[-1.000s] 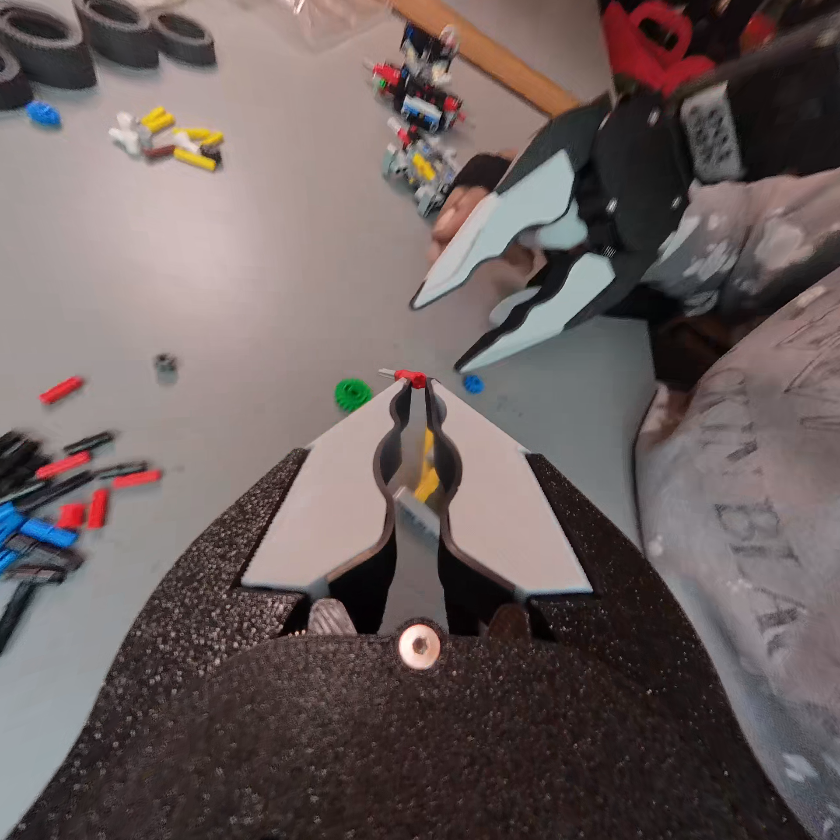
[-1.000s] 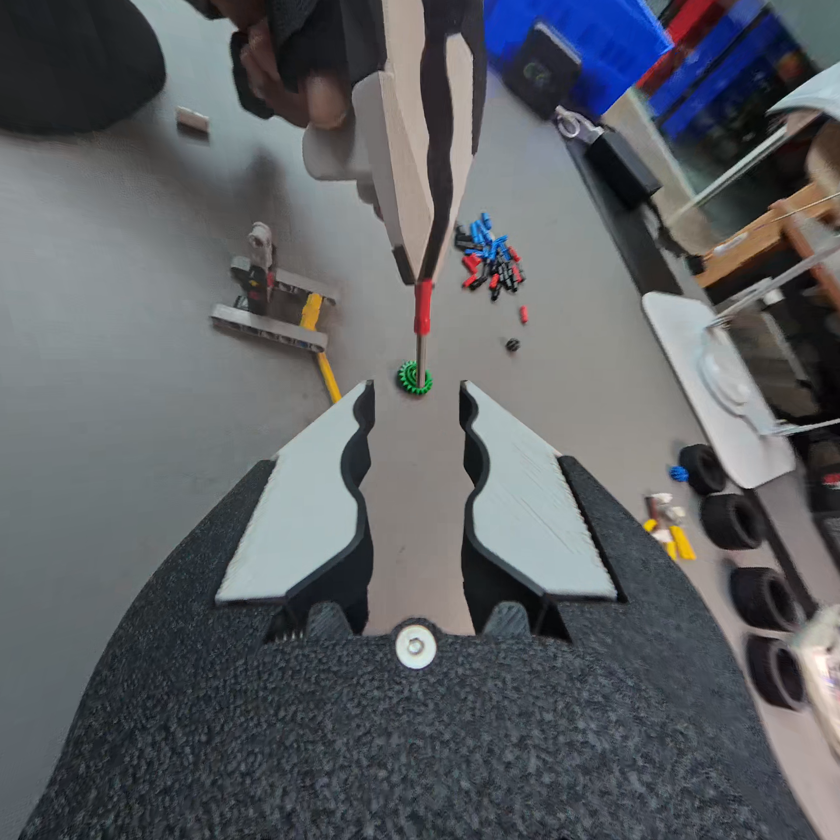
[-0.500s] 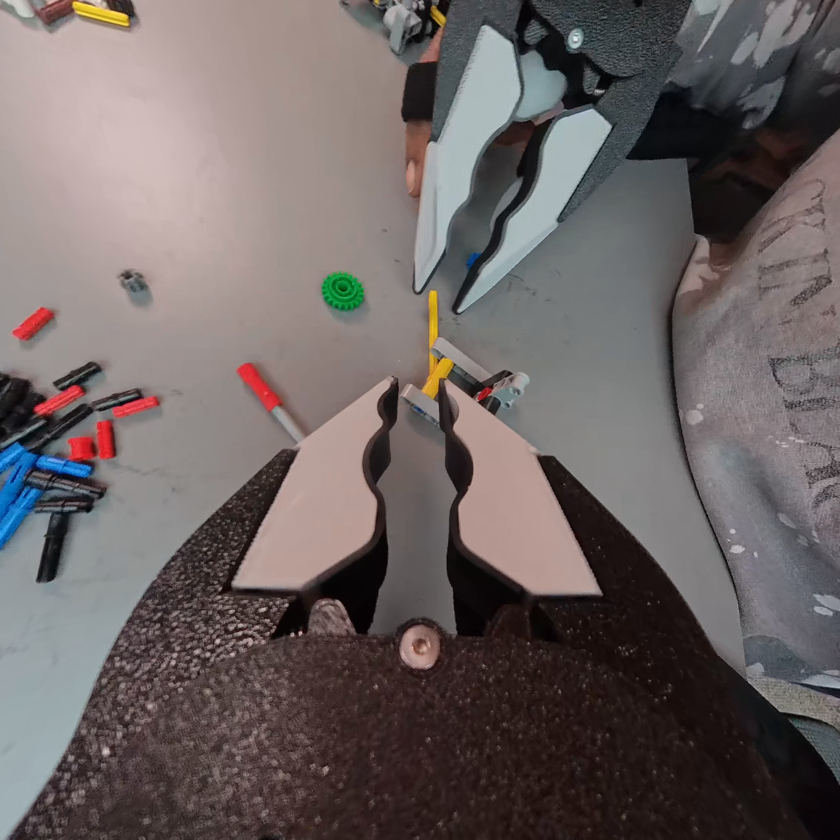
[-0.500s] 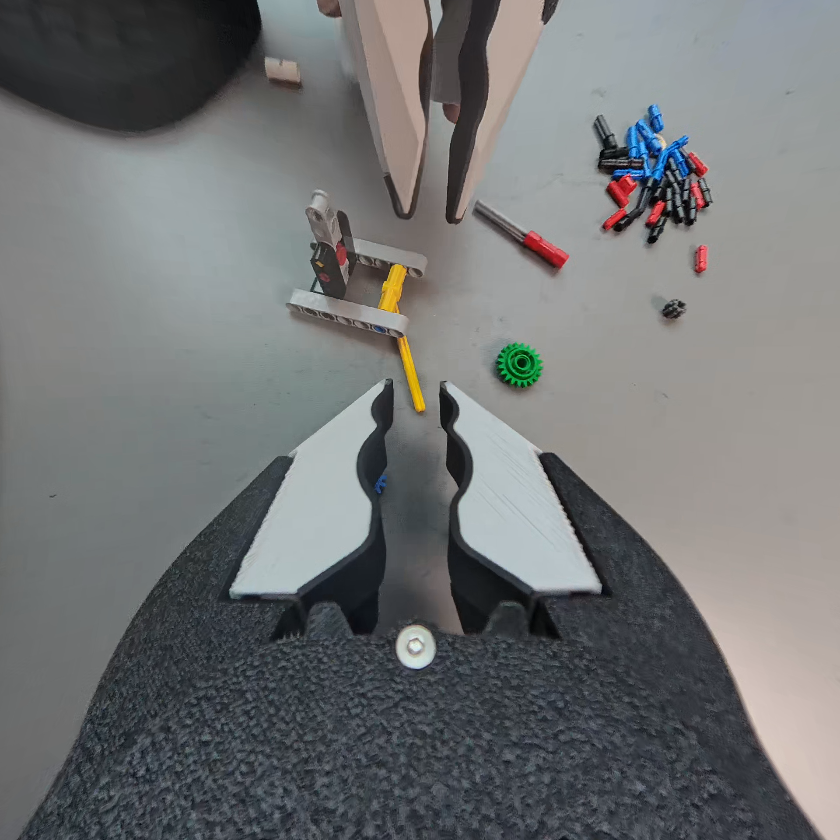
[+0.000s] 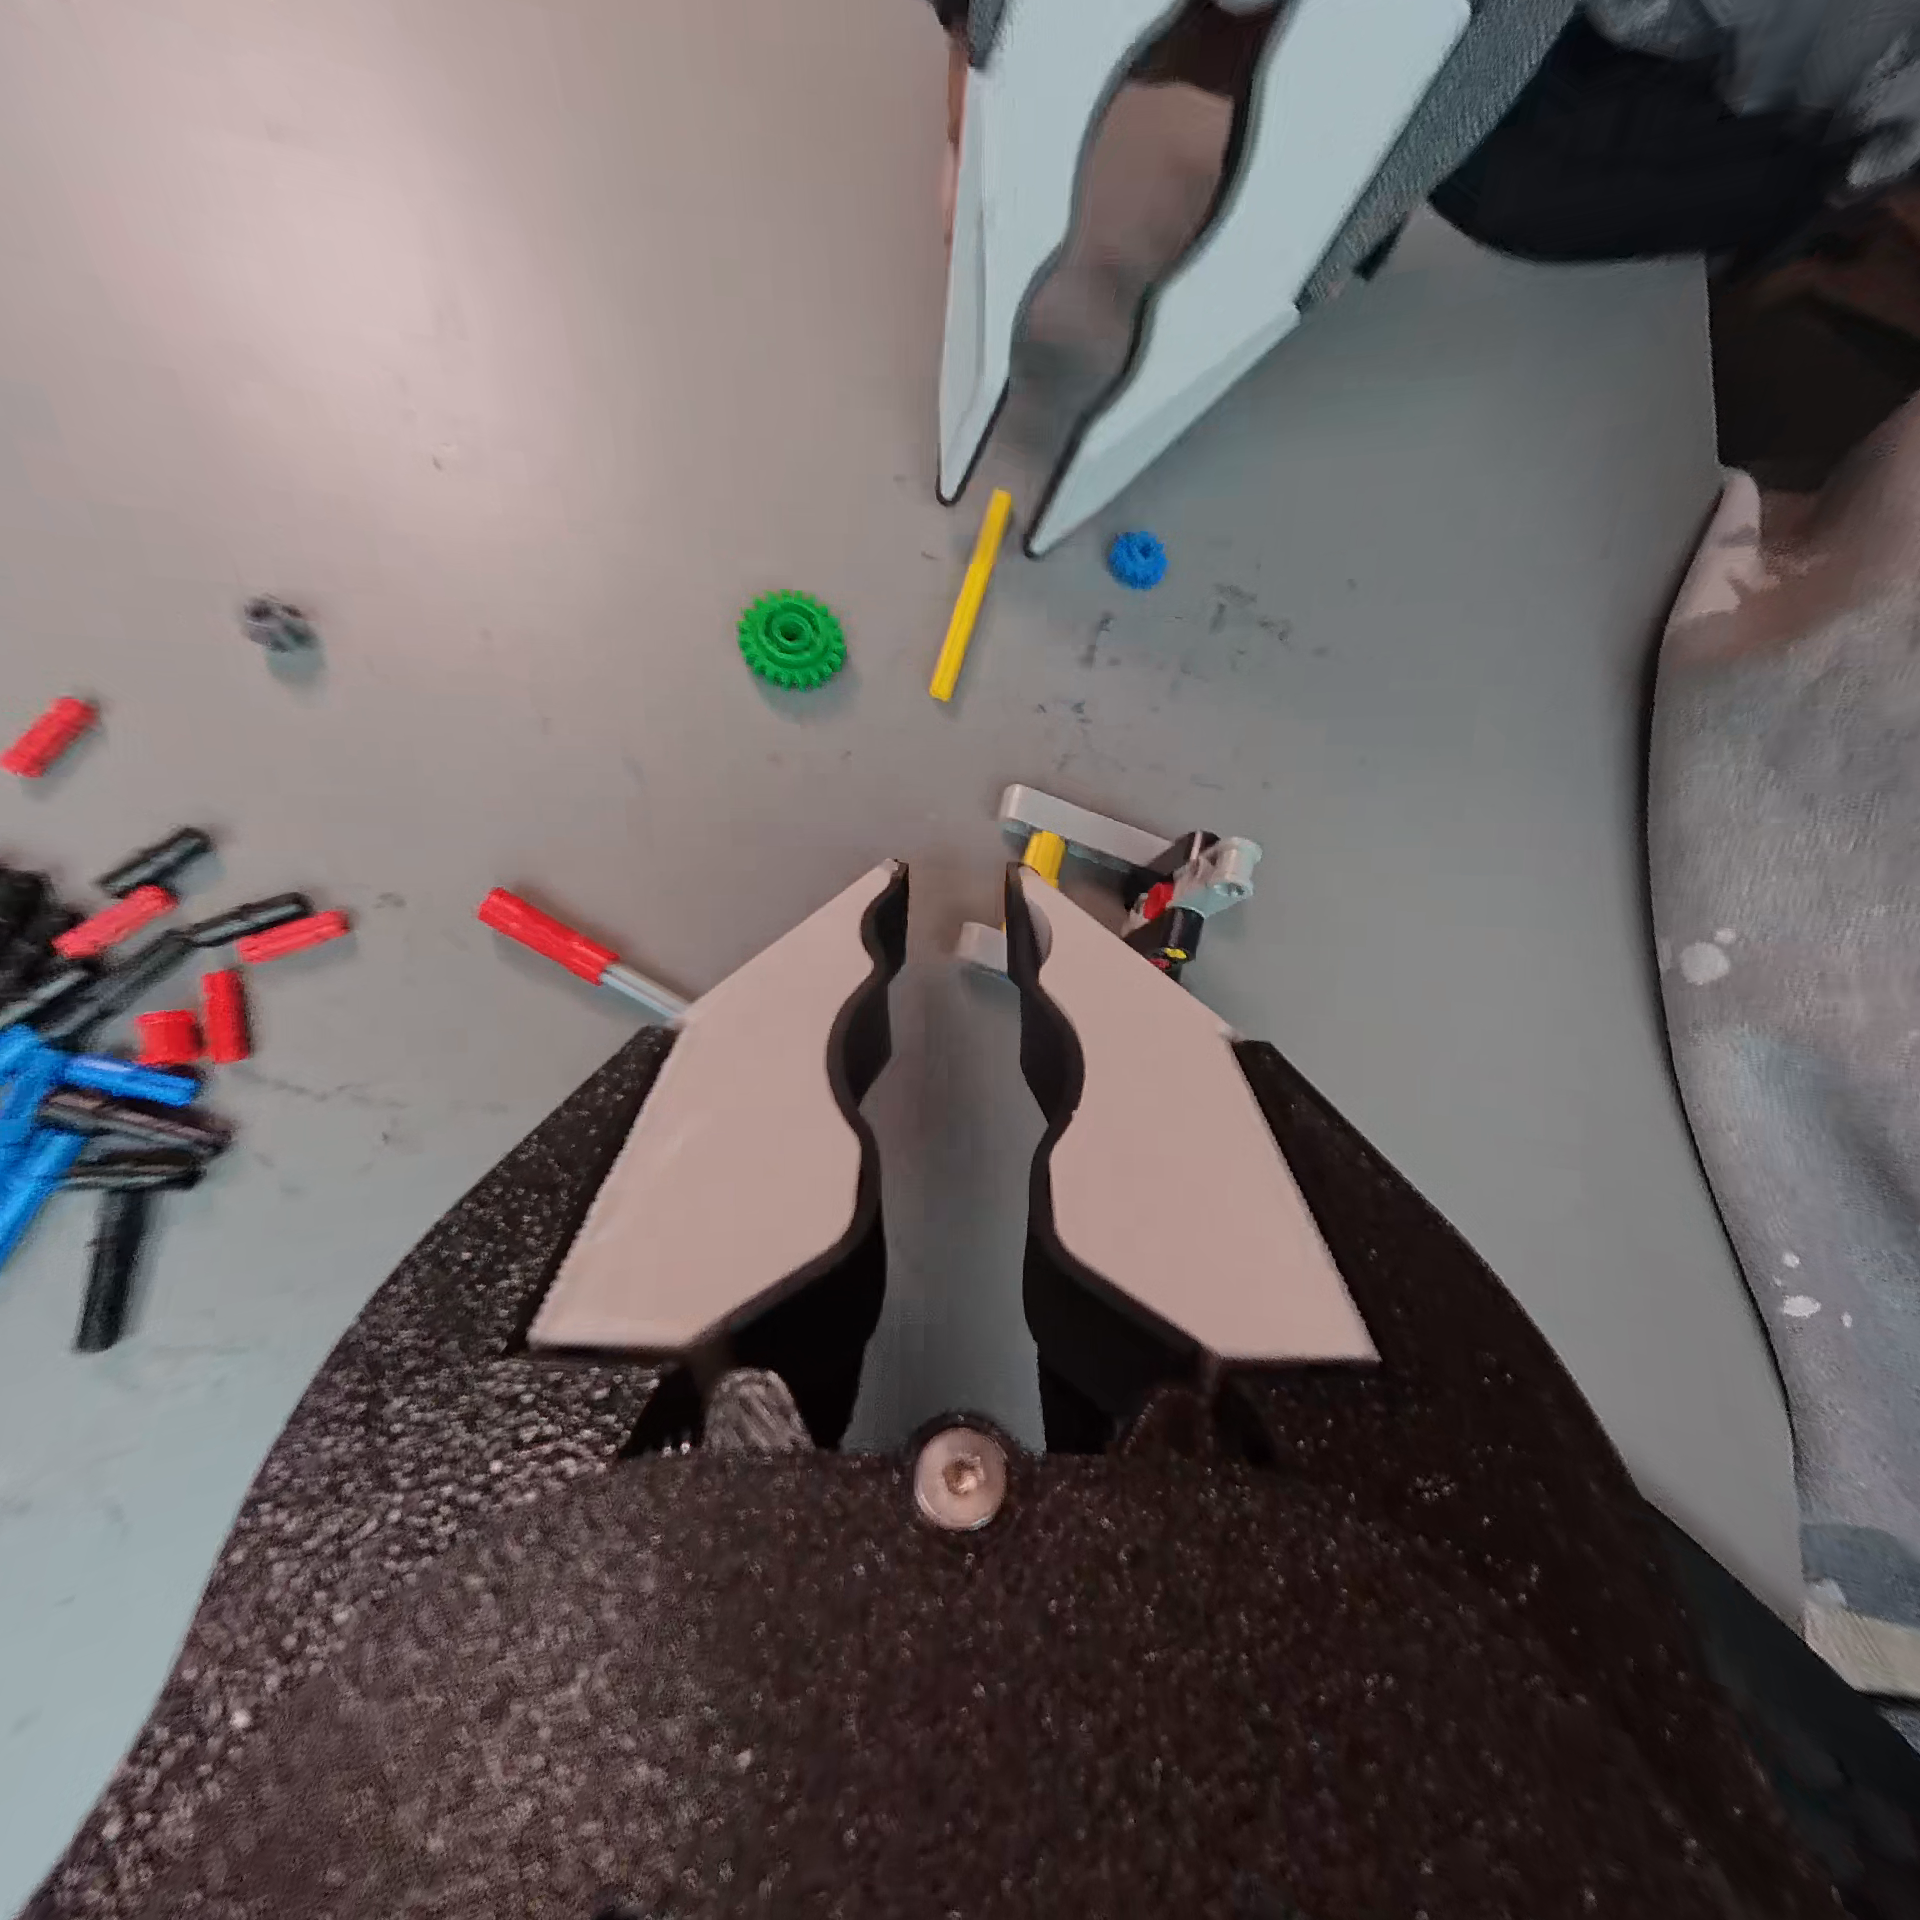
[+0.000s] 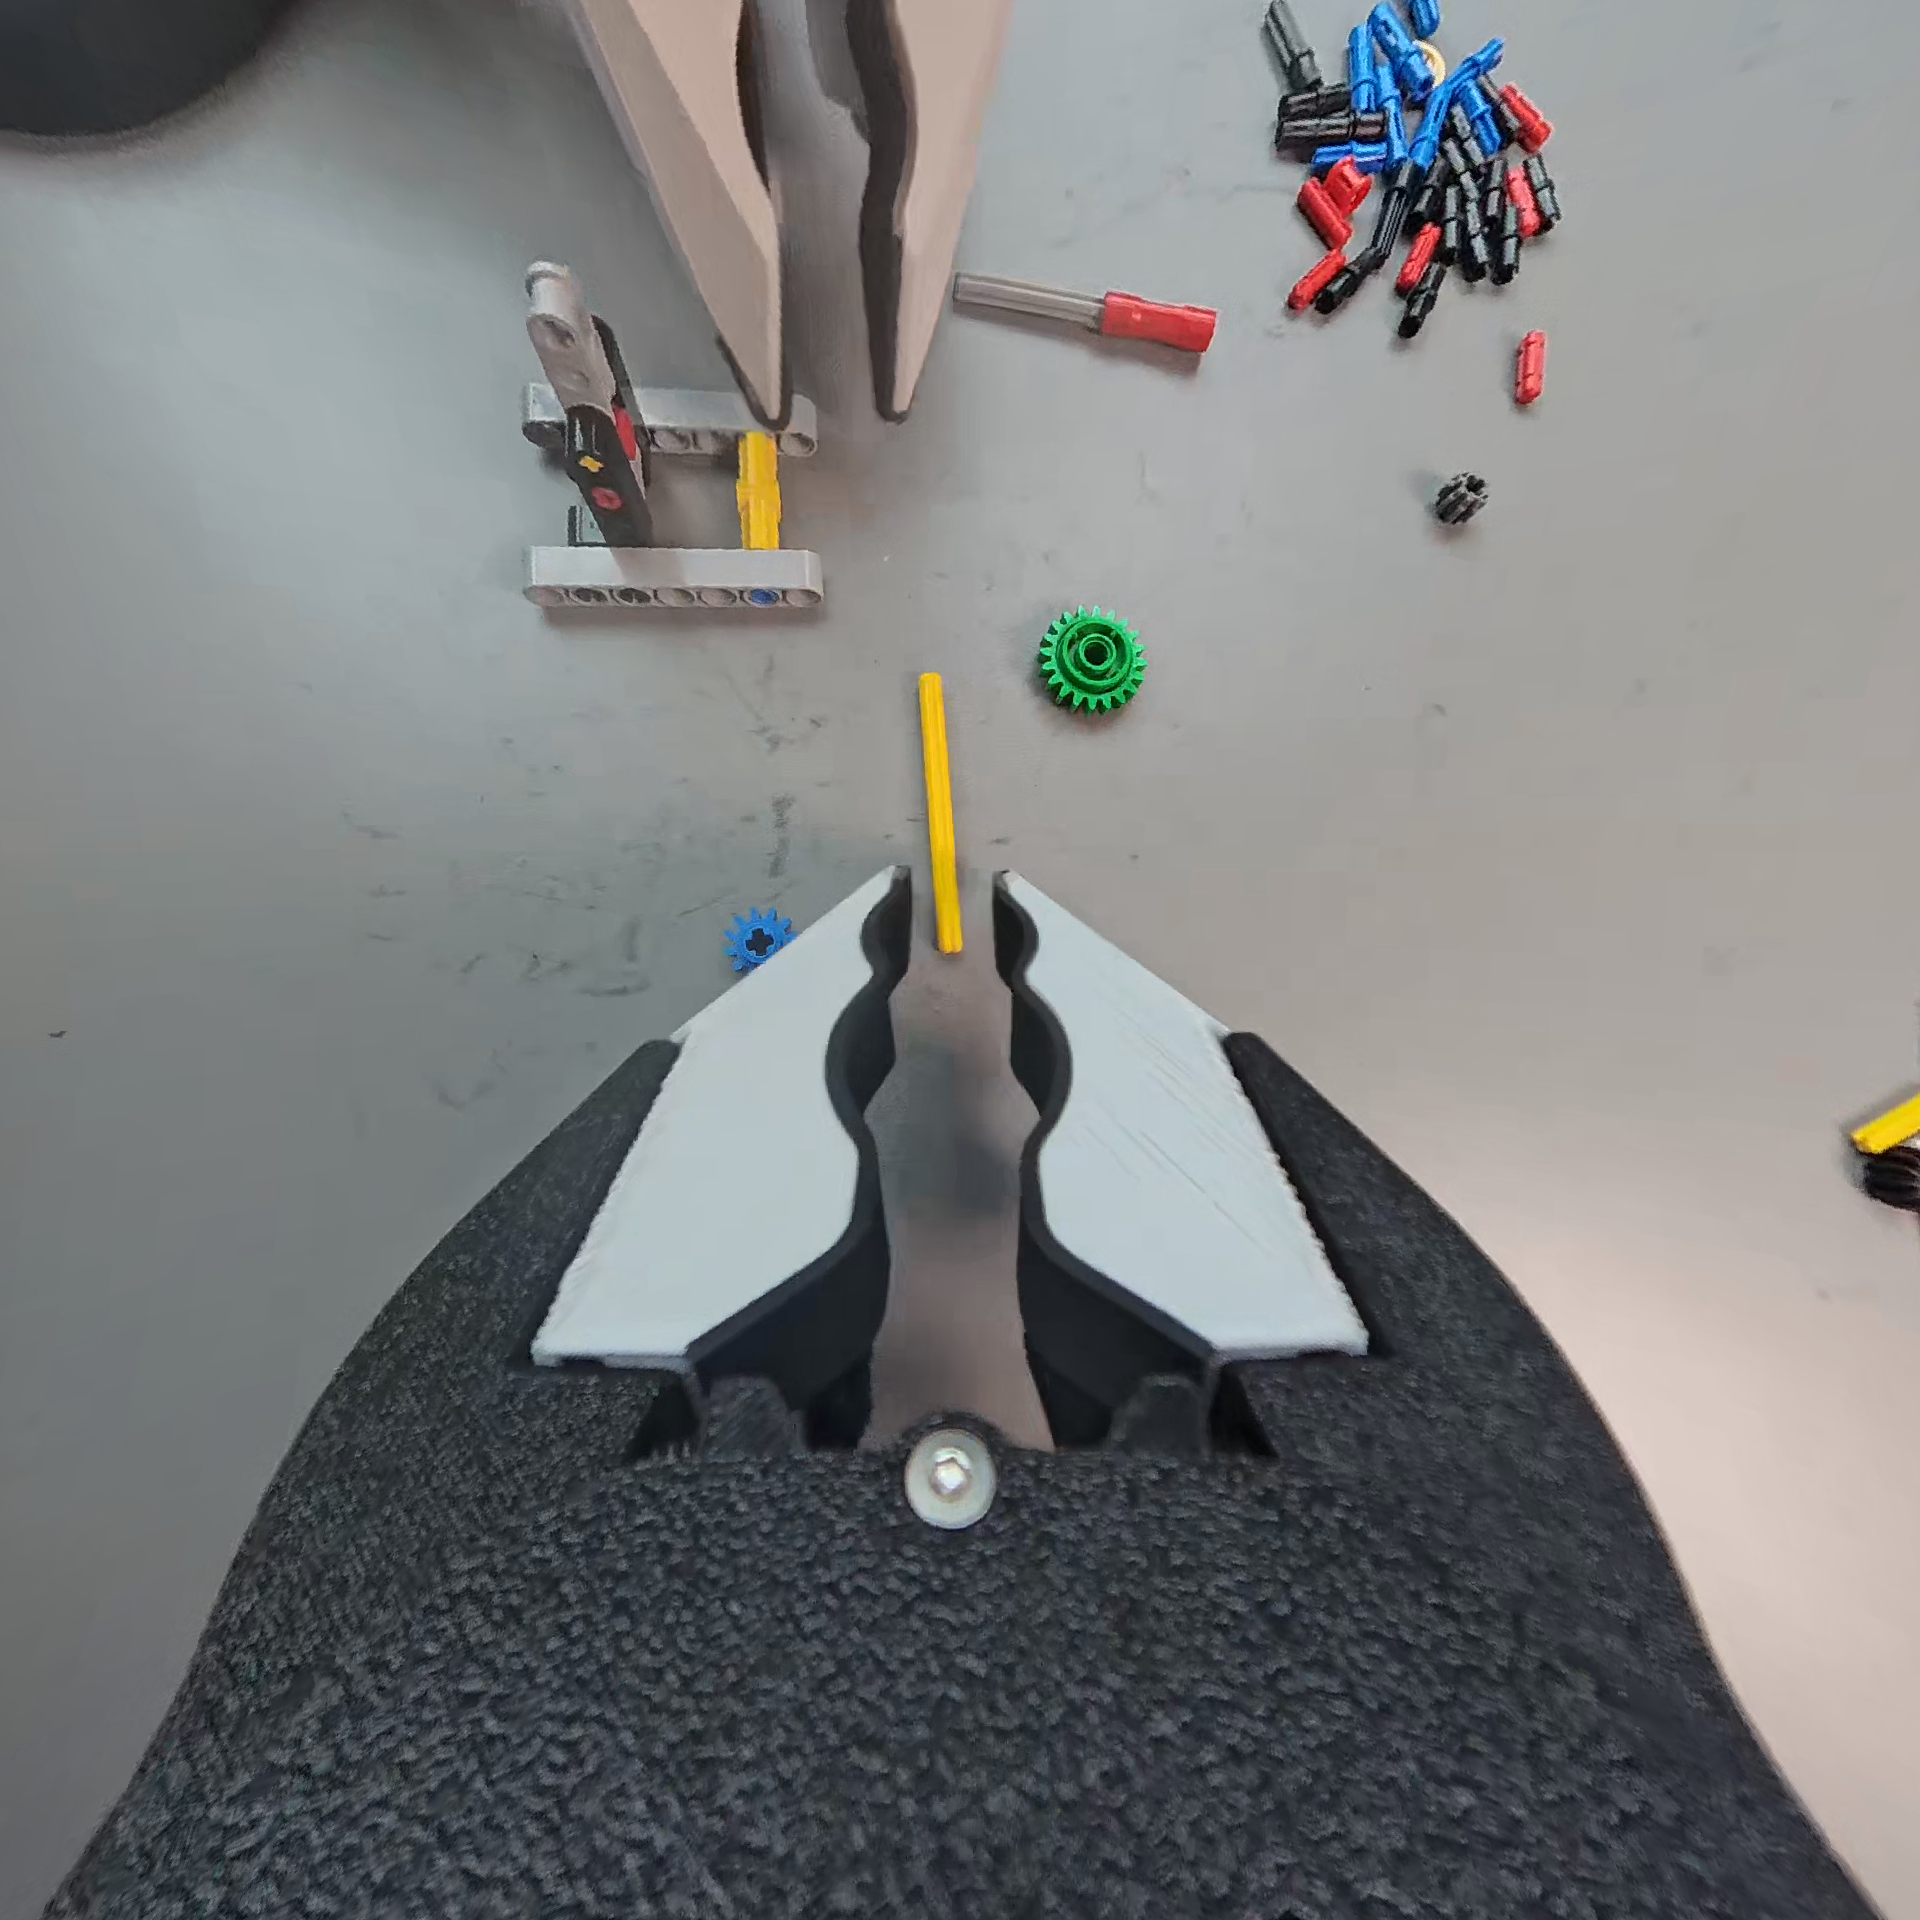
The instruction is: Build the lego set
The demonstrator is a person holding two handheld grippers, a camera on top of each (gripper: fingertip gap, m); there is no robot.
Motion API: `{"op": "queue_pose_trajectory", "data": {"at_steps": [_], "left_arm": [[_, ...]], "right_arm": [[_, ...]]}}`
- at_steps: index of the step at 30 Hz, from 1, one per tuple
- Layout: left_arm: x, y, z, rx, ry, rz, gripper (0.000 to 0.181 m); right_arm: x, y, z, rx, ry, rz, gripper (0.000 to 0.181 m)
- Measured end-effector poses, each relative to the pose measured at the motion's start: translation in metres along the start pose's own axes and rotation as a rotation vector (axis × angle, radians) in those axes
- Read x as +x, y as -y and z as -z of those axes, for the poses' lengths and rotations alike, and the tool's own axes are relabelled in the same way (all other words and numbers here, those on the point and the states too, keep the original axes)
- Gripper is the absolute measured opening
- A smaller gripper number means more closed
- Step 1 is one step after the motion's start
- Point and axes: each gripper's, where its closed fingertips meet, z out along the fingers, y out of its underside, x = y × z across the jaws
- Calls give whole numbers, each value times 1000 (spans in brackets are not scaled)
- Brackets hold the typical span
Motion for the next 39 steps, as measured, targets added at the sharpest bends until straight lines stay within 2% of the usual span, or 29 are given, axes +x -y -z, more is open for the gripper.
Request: {"op": "queue_pose_trajectory", "data": {"at_steps": [1, 3, 6, 8, 10, 12, 14, 18, 21, 23, 28, 29, 33, 37, 39], "left_arm": [[-9, 9, 8, 59, 45, 11, 19], [-34, 33, 34, 227, 171, 44, 22], [-75, 66, 91, 513, 378, 93, 25], [-96, 79, 125, 644, 493, 104, 26], [-112, 87, 144, 694, 553, 112, 28], [-126, 93, 147, 672, 592, 100, 29], [-130, 97, 131, 595, 546, 86, 29], [-117, 76, 51, 252, 240, 125, 30], [-118, 52, 7, 59, 203, 75, 31], [-120, 43, -9, -9, 193, 63, 31], [-124, 39, -20, -59, 197, 50, 15], [-123, 39, -19, -67, 189, 43, 7], [-117, 37, -21, -74, 186, 6, 1], [-83, 36, -23, -67, 33, -36, 9], [-82, 42, -18, -26, 32, -31, 16]], "right_arm": [[4, 3, 5, 27, -12, -8, 20], [18, 19, 22, 149, -51, -13, 25], [53, 49, 64, 383, -209, -24, 25], [78, 63, 91, 502, -321, -31, 26], [102, 68, 111, 559, -406, -51, 25], [124, 72, 129, 601, -491, -64, 3], [145, 72, 144, 620, -570, -89, 0], [171, 70, 163, 661, -625, -168, 0], [176, 65, 172, 683, -637, -203, 0], [176, 60, 176, 672, -662, -199, 0], [176, 49, 177, 657, -672, -208, 0], [176, 48, 176, 656, -670, -210, 0], [175, 49, 171, 647, -655, -205, 1], [172, 49, 162, 625, -639, -188, 1], [171, 50, 157, 614, -632, -182, 1]]}}
